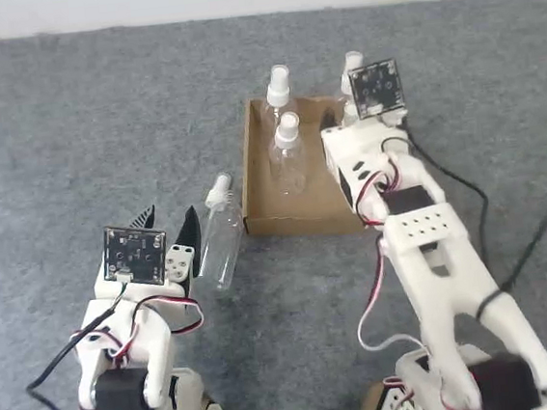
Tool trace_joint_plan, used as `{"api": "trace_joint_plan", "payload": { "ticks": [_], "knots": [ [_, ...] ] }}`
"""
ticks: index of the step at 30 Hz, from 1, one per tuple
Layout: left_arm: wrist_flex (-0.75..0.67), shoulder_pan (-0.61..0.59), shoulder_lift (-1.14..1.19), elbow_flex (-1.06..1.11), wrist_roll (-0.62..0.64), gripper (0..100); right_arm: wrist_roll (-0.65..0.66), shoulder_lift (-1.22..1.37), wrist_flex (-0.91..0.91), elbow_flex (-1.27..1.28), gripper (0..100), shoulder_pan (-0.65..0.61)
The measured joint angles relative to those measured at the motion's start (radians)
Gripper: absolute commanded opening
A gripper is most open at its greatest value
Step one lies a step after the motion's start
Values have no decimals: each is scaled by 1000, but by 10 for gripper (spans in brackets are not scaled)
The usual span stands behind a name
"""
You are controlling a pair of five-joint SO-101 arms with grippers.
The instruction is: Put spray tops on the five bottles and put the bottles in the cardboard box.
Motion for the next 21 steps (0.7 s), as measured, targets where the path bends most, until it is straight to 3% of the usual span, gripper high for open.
{"api": "trace_joint_plan", "payload": {
  "ticks": [16,21],
  "knots": [
    [0,-5,0,0,-8,163,0,-502,537,-17,318,-2],
    [29,-48,74,-100,-17,163,0,-559,703,-17,318,-101]
  ]
}}
